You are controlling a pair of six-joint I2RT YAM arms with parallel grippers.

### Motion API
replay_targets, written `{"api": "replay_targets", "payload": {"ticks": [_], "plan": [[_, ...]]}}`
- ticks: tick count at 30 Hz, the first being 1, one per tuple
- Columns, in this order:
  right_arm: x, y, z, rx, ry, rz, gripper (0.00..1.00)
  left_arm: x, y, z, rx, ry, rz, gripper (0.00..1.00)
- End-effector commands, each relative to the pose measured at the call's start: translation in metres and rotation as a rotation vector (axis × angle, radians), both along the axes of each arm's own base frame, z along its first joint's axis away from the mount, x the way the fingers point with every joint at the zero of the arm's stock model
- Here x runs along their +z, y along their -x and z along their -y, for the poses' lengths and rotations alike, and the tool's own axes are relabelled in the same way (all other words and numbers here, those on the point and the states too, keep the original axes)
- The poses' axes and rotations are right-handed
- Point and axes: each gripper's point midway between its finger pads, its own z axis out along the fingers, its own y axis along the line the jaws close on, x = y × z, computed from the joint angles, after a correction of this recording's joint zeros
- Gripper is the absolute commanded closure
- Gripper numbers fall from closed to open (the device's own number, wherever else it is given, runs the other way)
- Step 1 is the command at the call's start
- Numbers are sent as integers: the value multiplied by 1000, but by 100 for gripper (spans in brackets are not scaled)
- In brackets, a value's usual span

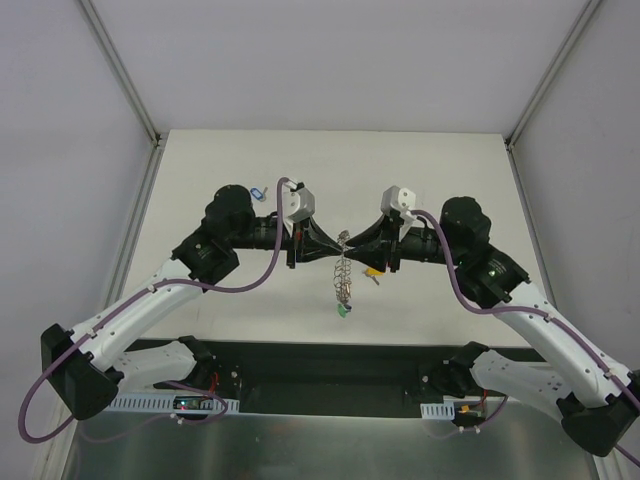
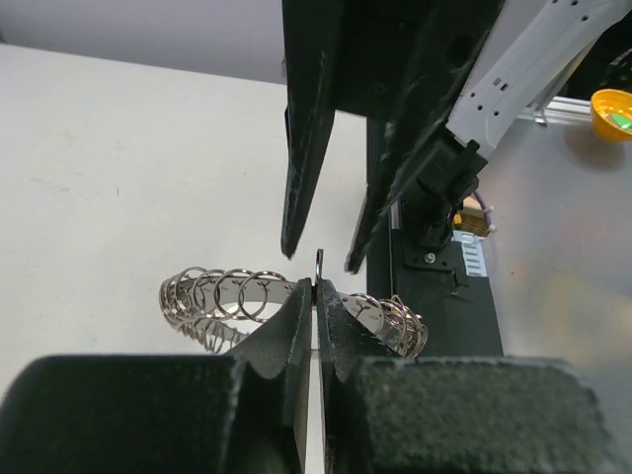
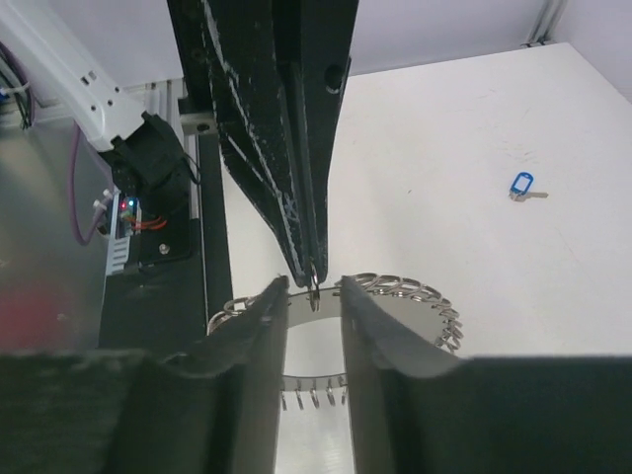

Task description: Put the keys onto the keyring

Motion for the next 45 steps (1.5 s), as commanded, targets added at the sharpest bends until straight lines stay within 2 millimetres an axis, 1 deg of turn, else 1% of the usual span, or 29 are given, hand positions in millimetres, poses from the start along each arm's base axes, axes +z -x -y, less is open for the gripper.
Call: {"api": "replay_targets", "payload": {"ticks": [1, 2, 4, 6, 8, 9, 11, 13, 14, 16, 18, 19, 21, 22, 24, 26, 28, 29, 31, 32, 33, 35, 36, 37, 39, 40, 42, 43, 45], "plan": [[26, -7, 7, -68, -57, 97, 61, 3, -12, -13, 93, -14, 92, 100], [26, -7, 10, -87, -49, 103, 51, -4, -15, -18, 121, -24, 106, 100], [16, -16, 20, -165, -4, 85, 44, -12, -21, -26, 161, -37, 111, 100], [10, -26, 32, -252, 31, 80, 44, -26, -25, -34, 196, -56, 122, 100], [-4, -34, 46, -331, 89, 49, 44, -37, -23, -39, 205, -67, 143, 100], [-9, -43, 56, -406, 119, 43, 44, -41, -23, -42, 214, -68, 149, 100], [-27, -49, 69, -469, 184, 4, 43, -52, -22, -49, 223, -62, 145, 100], [-43, -55, 78, -519, 235, -29, 41, -51, -22, -54, 224, -26, 165, 100], [-51, -57, 80, -532, 256, -45, 41, -58, -20, -58, 231, -23, 154, 100], [-73, -63, 84, -570, 307, -100, 41, -60, -20, -61, 235, -7, 162, 100], [-95, -68, 88, -604, 358, -141, 42, -70, -20, -67, 244, -6, 158, 100], [-108, -72, 87, -611, 391, -166, 42, -70, -19, -68, 241, 7, 159, 100], [-129, -78, 89, -637, 443, -200, 43, -78, -21, -72, 249, 8, 151, 100], [-145, -81, 88, -639, 485, -230, 43, -76, -20, -73, 243, 22, 150, 100], [-160, -85, 86, -643, 524, -265, 44, -78, -22, -78, 245, 29, 142, 100], [-177, -88, 83, -646, 559, -305, 48, -75, -20, -80, 226, 36, 142, 100], [-183, -93, 80, -648, 569, -314, 48, -73, -24, -86, 236, 31, 154, 100], [-192, -94, 79, -643, 596, -329, 48, -73, -24, -88, 236, 17, 149, 100], [-201, -99, 78, -649, 626, -344, 49, -74, -27, -90, 247, -6, 187, 100], [-200, -104, 77, -664, 631, -348, 50, -77, -29, -91, 255, -15, 183, 100], [-212, -104, 77, -660, 669, -370, 50, -78, -31, -92, 270, -18, 190, 100], [-214, -109, 74, -654, 683, -370, 50, -81, -32, -93, 279, -20, 193, 100], [-223, -108, 75, -626, 726, -368, 50, -82, -34, -94, 294, -23, 195, 100], [-226, -109, 74, -609, 749, -365, 50, -82, -35, -95, 302, -28, 211, 100], [-225, -111, 75, -564, 795, -345, 50, -86, -36, -96, 321, -53, 212, 100], [-234, -111, 74, -543, 827, -358, 51, -86, -38, -97, 335, -59, 229, 100], [-234, -113, 70, -516, 841, -375, 51, -86, -37, -96, 337, -64, 238, 100], [-243, -113, 71, -502, 870, -394, 51, -85, -37, -96, 342, -68, 246, 100], [-249, -112, 75, -499, 910, -428, 51, -86, -38, -97, 350, -75, 252, 100]]}}
